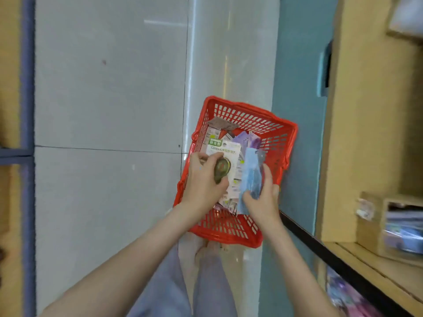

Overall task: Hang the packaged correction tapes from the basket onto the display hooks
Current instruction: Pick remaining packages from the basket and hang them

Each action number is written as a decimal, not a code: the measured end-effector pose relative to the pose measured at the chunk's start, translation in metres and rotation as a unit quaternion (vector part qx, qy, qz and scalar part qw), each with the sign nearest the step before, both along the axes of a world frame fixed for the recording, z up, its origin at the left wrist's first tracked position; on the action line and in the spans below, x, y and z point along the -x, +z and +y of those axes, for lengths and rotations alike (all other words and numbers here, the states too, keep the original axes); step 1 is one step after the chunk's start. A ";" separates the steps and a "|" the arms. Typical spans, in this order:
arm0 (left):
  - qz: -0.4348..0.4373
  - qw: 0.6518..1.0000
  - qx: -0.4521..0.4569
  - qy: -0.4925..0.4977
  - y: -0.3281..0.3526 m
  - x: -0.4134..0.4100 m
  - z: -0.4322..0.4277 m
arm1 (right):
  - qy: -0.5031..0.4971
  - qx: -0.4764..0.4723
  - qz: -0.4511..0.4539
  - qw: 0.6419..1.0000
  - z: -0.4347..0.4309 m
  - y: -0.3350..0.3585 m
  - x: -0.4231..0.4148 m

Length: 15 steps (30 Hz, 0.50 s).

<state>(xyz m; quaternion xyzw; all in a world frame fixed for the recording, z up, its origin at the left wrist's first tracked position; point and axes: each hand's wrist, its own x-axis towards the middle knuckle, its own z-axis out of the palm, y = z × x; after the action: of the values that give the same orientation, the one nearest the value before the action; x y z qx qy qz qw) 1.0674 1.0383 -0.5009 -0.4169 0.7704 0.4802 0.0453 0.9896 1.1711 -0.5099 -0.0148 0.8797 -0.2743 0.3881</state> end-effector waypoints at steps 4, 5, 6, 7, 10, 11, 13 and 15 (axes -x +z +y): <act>0.068 0.996 -0.012 -0.058 0.149 0.018 -0.013 | 0.010 0.081 0.070 0.994 -0.007 0.162 -0.007; 0.086 0.994 -0.013 -0.070 0.188 0.022 -0.015 | 0.007 0.092 0.090 0.992 -0.008 0.200 -0.009; 0.105 0.991 -0.007 -0.083 0.225 0.025 -0.015 | 0.005 0.102 0.114 0.988 -0.007 0.236 -0.011; 0.125 0.987 0.003 -0.097 0.261 0.025 -0.014 | -0.002 0.110 0.137 0.984 -0.004 0.270 -0.015; 0.186 0.971 0.032 -0.144 0.361 0.023 -0.007 | -0.043 0.128 0.204 0.970 0.009 0.366 -0.024; 0.207 0.966 0.031 -0.155 0.390 0.021 -0.002 | -0.053 0.129 0.226 0.964 0.015 0.394 -0.027; 0.251 0.951 0.035 -0.179 0.439 0.015 0.010 | -0.070 0.140 0.272 0.949 0.031 0.446 -0.037; 0.293 0.932 0.052 -0.208 0.483 0.004 0.030 | -0.087 0.154 0.315 0.933 0.051 0.494 -0.055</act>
<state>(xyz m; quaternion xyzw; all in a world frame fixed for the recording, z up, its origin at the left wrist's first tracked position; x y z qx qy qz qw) 1.0631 1.0679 -0.0176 -0.0904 0.8426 0.5205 -0.1052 1.0448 1.2222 -0.0157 -0.0835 0.9016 -0.4204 0.0589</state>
